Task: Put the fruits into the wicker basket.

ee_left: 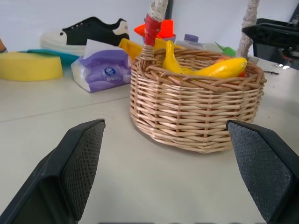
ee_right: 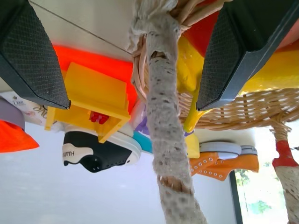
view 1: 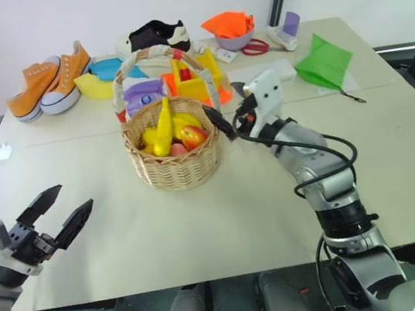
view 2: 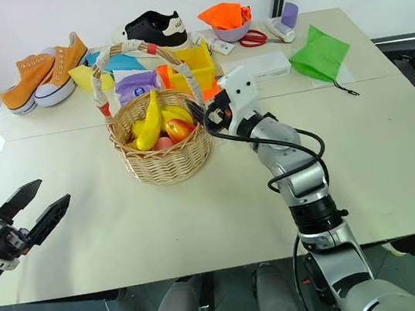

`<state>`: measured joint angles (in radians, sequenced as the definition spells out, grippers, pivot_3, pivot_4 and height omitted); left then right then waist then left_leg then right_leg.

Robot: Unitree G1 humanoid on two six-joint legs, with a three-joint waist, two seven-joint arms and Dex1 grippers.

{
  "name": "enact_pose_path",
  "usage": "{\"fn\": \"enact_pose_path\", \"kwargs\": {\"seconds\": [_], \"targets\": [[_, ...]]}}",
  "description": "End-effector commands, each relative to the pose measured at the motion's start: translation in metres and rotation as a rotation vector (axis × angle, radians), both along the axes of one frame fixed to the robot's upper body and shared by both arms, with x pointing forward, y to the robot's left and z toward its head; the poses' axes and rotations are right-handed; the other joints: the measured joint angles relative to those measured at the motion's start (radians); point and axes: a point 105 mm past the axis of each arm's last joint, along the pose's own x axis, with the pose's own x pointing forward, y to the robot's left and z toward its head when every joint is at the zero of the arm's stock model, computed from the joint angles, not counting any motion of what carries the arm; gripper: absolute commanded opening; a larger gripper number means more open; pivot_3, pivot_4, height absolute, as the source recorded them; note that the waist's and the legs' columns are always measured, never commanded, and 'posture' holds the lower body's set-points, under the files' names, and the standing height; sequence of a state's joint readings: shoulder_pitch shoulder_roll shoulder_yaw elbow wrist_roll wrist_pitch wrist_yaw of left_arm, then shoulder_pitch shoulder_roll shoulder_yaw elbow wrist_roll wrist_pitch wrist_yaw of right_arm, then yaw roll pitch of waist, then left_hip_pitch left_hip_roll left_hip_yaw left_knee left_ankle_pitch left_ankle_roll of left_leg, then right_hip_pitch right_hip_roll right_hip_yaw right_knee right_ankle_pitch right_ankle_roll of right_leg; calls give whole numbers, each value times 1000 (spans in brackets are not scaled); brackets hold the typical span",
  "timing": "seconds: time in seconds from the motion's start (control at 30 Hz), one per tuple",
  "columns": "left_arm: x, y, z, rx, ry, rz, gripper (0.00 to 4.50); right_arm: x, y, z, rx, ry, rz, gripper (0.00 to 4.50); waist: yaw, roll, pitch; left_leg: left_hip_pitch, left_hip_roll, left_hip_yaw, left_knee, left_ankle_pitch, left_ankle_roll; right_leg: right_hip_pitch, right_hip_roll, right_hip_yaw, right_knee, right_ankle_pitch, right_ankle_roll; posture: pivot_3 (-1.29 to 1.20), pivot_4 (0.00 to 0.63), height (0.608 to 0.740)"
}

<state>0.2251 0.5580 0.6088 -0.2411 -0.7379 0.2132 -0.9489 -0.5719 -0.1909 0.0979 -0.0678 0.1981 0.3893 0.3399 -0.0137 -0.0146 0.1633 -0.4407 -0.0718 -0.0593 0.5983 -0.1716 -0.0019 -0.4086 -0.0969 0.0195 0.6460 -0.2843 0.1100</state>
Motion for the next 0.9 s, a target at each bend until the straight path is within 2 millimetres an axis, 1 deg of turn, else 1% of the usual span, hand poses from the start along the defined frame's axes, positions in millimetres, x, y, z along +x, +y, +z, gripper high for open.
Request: {"fn": "enact_pose_path", "kwargs": {"seconds": [0.03, 0.07, 0.13, 0.17, 0.2, 0.27, 0.3, 0.33, 0.37, 0.5, 0.6, 0.63, 0.67, 0.7, 0.73, 0.8, 0.83, 0.9], "targets": [[-1, -10, 7, 20, -44, -16, 4495, 0, 13, 11, 13, -49, 45, 4247, -3, 0, 0, 0, 0, 0, 0, 1, 1, 0, 0, 0, 0, 0, 0, 0, 150, 740], [-1, -12, 6, 22, -45, -19, 4500, 1, 15, 11, 9, -50, 47, 3975, -4, 0, 0, 0, 0, 0, 0, 1, 1, 0, 0, 0, 1, 0, 0, 0, 150, 740], [-1, -14, 6, 15, -45, -22, 4500, 2, 15, 11, 5, -58, 43, 3247, -6, 0, 0, 0, 0, 0, -1, 1, 1, 1, 0, 1, 2, 0, 1, 0, 150, 740], [-1, -15, 6, 14, -45, -22, 4500, 3, 14, 11, 6, -62, 37, 2735, -6, 0, 0, 0, 0, 0, -1, 1, 1, 1, 1, 1, 3, 0, 1, 0, 150, 740], [-1, -15, 6, 12, -44, -22, 4500, 3, 13, 11, 7, -63, 34, 2096, -6, 0, 0, 0, 0, 0, -1, 1, 1, 1, 1, 1, 3, 0, 1, 0, 150, 740], [0, -17, 4, 2, -27, -24, 4500, 3, 10, 13, 9, -68, 23, 1106, -5, 0, 0, 0, 0, 0, -1, 1, 1, 0, 1, 1, 2, 0, 1, 0, 150, 740], [0, -18, 3, -5, -21, -29, 4500, 3, 8, 14, 12, -70, 19, 541, -5, 0, 0, 0, 0, 0, -1, 1, 1, 0, 1, 1, 2, 0, 1, 0, 150, 740], [1, -19, 3, -16, -15, -39, 4500, 3, 5, 15, 19, -70, 13, 124, -5, 0, 0, 0, 0, 0, -1, 1, 1, 0, 1, 1, 2, 0, 1, 0, 150, 740], [1, -20, 3, -18, -15, -43, 4500, 4, 1, 16, 29, -70, -3, 53, -5, 0, 0, 0, 0, 0, -1, 1, 1, 0, 1, 1, 2, 0, 1, 0, 150, 740], [6, -23, 3, -14, -22, -55, 4500, 8, -22, 19, 24, -73, -54, 56, 1, 0, 0, 0, 0, 0, -1, 1, 1, -1, 0, 0, 1, 0, 0, 0, 150, 740], [11, -29, 7, -30, -32, -81, 4500, 12, -58, 17, 10, -60, -143, 56, 4, 0, 0, 0, -1, 0, -1, 1, 1, 0, 0, 0, 1, 0, 0, 0, 150, 740], [12, -33, 7, -36, -30, -101, 4500, 11, -75, 15, -6, -58, -172, 56, 4, 0, 0, 0, 0, 0, -1, 1, 1, 0, 0, 0, 1, 0, 0, 0, 150, 740], [14, -39, 6, -33, -28, -126, 4500, 12, -103, 13, -34, -51, -247, 56, 7, 0, 0, 0, -1, 0, -1, 1, 1, 0, 0, 0, 1, 0, 0, 0, 150, 740], [17, -47, 3, -27, -19, -162, 4500, 9, -140, 8, -46, -24, -336, 56, 11, 0, 0, 0, -1, 0, -1, 1, 1, 2, 0, 0, 0, 0, 0, 0, 150, 740], [20, -55, -2, -19, -12, -192, 4500, 5, -171, 6, -56, -5, -410, 56, 21, 1, 0, 0, -1, 0, -1, 1, 1, 2, 0, 0, 0, 0, 0, 0, 150, 740], [24, -66, -8, -7, 1, -243, 4500, -4, -203, 3, -77, 12, -479, 56, 32, 1, 0, 0, -2, 0, -1, 1, 1, 5, -1, 0, -2, 0, 0, 0, 150, 740], [25, -71, -10, -3, 7, -268, 4500, -7, -210, 2, -99, 12, -490, 56, 33, 1, 0, 0, -2, 0, -1, 1, 2, 6, -1, 0, -3, 0, 0, 0, 150, 740], [30, -81, -11, -7, 11, -319, 4500, -17, -234, 3, -114, 15, -549, 56, 26, 1, 0, 0, -2, 0, -1, 1, 2, 7, -1, 0, -4, 0, 0, 0, 150, 740]]}}
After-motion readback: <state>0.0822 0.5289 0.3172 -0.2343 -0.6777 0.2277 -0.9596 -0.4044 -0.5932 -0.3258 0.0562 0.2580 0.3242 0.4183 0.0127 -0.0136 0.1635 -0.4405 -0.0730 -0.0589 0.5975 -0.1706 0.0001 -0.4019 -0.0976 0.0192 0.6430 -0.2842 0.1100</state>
